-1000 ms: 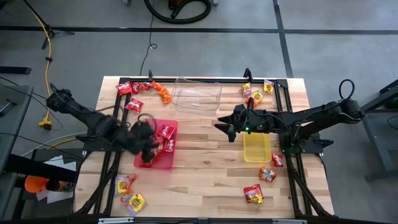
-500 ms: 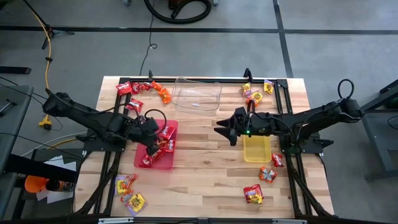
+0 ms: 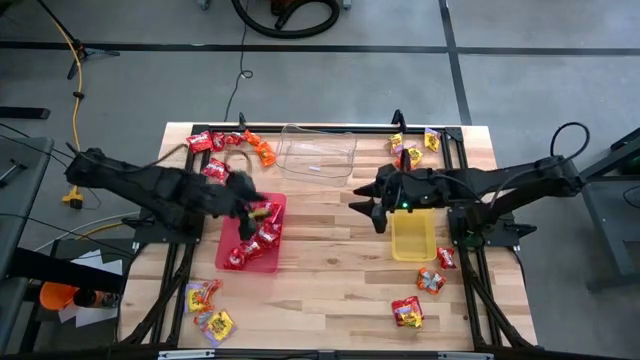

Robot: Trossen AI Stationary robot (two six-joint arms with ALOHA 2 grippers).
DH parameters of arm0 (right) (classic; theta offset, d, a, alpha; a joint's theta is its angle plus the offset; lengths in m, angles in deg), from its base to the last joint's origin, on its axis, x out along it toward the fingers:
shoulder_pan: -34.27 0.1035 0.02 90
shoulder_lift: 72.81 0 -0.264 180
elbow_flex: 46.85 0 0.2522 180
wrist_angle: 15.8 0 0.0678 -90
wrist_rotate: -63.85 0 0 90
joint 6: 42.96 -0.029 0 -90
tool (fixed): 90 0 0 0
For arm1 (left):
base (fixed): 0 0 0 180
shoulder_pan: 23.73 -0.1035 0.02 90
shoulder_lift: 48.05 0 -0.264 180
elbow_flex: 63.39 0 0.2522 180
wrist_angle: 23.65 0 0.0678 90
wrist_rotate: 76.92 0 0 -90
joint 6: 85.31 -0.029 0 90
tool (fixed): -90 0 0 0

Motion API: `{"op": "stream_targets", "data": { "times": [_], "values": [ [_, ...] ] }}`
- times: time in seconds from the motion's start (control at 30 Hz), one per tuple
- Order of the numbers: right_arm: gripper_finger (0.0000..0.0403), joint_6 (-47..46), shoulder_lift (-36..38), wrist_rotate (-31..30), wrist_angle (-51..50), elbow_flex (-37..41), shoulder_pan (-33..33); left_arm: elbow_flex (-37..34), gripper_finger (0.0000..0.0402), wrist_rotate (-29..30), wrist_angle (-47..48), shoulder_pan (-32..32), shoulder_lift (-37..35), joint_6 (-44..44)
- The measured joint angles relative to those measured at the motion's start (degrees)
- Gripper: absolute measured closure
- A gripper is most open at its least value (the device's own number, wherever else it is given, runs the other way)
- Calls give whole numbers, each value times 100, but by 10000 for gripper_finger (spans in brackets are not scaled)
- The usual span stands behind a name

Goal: Sort candy
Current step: Put the yellow candy into the transparent bin

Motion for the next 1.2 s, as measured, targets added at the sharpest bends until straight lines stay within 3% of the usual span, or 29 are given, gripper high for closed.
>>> {"op": "stream_targets", "data": {
  "times": [0.13,0.27,0.4,0.67,0.97,1.2],
  "values": [
    [181,-506,2,363,-825,-200,169,5,193,618,-1445,0,-104,-998],
    [181,-1152,-33,633,-1596,-200,669,-2,193,676,-1908,-111,-55,-1265],
    [181,-2121,-73,633,-2232,-200,1415,-4,193,676,-1888,-159,-14,-1222],
    [181,-4303,-427,773,-2322,-205,2753,-6,193,681,-1832,-353,-6,-1224],
    [181,-4976,-1879,2664,-2379,-205,3145,-6,193,536,-1811,-485,-6,-1226],
    [181,-5663,-2773,2718,-2768,-200,3154,-6,193,536,-1784,-481,-6,-1226]
  ]
}}
